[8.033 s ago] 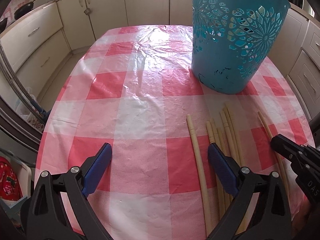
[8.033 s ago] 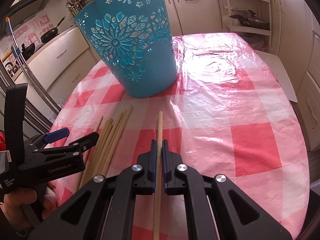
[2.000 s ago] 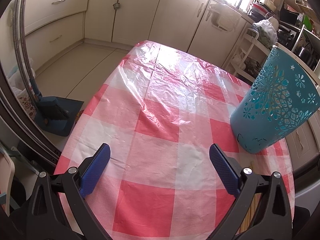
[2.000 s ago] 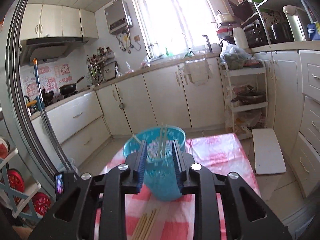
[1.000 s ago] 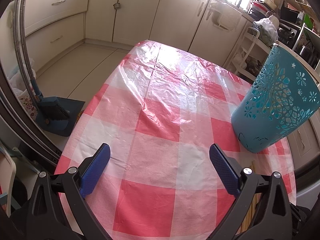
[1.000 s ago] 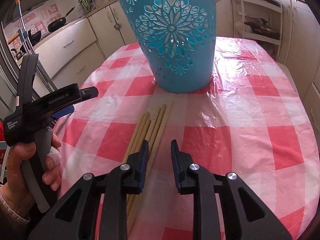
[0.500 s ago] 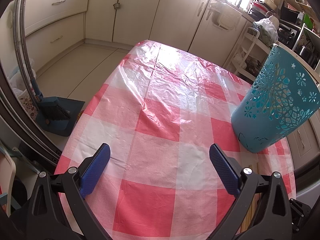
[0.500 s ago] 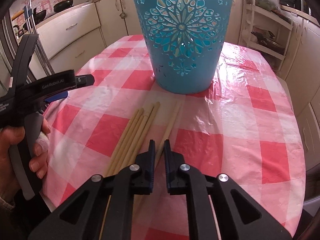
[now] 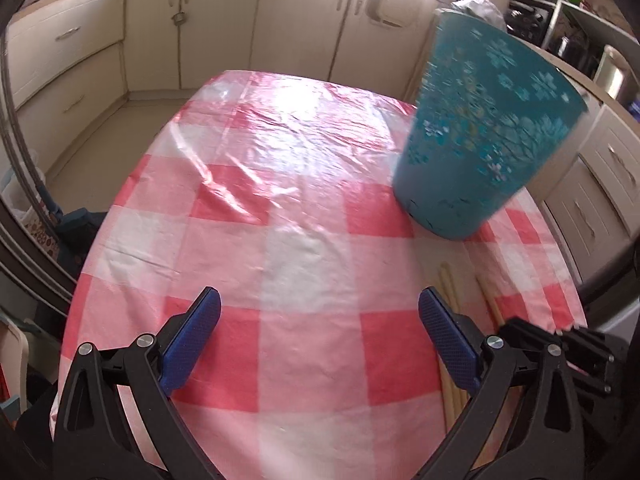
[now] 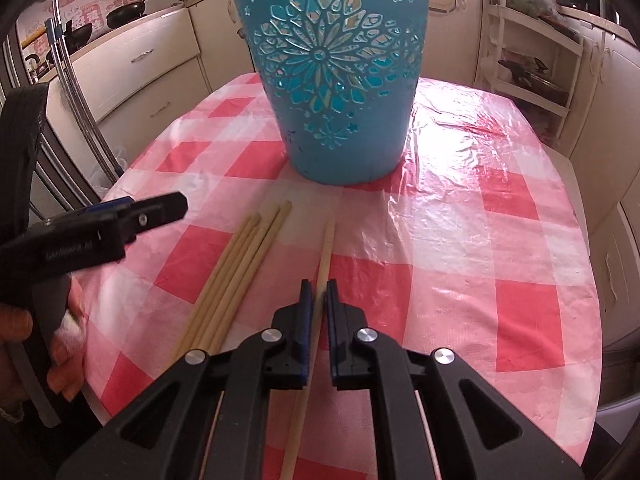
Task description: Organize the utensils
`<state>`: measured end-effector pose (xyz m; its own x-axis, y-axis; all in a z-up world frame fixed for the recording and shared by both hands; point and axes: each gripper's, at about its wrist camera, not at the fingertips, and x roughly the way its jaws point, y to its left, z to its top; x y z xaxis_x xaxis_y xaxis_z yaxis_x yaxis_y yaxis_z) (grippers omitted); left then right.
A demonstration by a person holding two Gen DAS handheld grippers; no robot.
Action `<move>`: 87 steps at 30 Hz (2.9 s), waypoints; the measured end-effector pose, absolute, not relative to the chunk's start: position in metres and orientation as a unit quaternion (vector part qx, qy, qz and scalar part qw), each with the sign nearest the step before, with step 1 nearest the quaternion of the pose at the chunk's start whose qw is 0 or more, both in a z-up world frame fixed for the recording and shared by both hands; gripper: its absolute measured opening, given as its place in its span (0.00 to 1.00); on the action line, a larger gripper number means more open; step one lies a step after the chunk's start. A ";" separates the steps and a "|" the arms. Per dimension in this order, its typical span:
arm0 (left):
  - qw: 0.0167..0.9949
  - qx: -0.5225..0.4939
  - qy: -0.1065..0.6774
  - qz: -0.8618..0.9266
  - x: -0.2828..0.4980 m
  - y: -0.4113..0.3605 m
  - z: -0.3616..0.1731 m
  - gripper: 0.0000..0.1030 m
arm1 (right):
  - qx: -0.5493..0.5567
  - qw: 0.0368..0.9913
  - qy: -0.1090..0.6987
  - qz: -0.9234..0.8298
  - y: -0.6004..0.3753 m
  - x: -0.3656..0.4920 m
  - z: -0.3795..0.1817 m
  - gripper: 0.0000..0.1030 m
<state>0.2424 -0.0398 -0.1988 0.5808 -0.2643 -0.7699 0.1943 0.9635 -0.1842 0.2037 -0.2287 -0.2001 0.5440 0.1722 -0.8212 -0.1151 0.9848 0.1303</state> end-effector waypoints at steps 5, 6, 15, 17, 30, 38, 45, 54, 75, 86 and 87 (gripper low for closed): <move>0.881 0.009 0.448 -0.148 0.231 -0.066 -0.199 0.92 | 0.056 0.883 0.461 0.074 -0.244 0.200 -0.200 0.05; 0.880 0.013 0.452 -0.147 0.231 -0.068 -0.200 0.92 | 0.064 0.883 0.460 0.073 -0.248 0.200 -0.200 0.05; 0.871 0.044 0.473 -0.126 0.231 -0.071 -0.205 0.92 | 0.083 0.882 0.457 0.080 -0.254 0.199 -0.201 0.05; 0.869 0.044 0.476 -0.124 0.232 -0.074 -0.205 0.92 | 0.085 0.881 0.457 0.081 -0.256 0.199 -0.201 0.05; 0.867 0.071 0.477 -0.121 0.227 -0.089 -0.203 0.78 | 0.089 0.882 0.457 0.072 -0.264 0.197 -0.201 0.05; 0.862 0.087 0.463 -0.186 0.231 -0.094 -0.196 0.17 | 0.088 0.884 0.454 0.068 -0.265 0.197 -0.201 0.06; 0.869 0.087 0.455 -0.173 0.251 -0.077 -0.197 0.06 | 0.089 0.885 0.452 0.066 -0.265 0.198 -0.201 0.06; 0.872 0.082 0.466 -0.130 0.248 -0.065 -0.197 0.37 | 0.081 0.886 0.451 0.065 -0.262 0.199 -0.201 0.07; 0.868 0.103 0.459 -0.158 0.232 -0.082 -0.195 0.05 | 0.066 0.890 0.446 0.060 -0.258 0.200 -0.202 0.07; 0.861 0.084 0.471 -0.171 0.233 -0.077 -0.191 0.04 | 0.064 0.891 0.446 0.061 -0.257 0.200 -0.202 0.09; 0.863 0.072 0.470 -0.173 0.234 -0.074 -0.187 0.04 | 0.063 0.891 0.446 0.062 -0.256 0.200 -0.203 0.09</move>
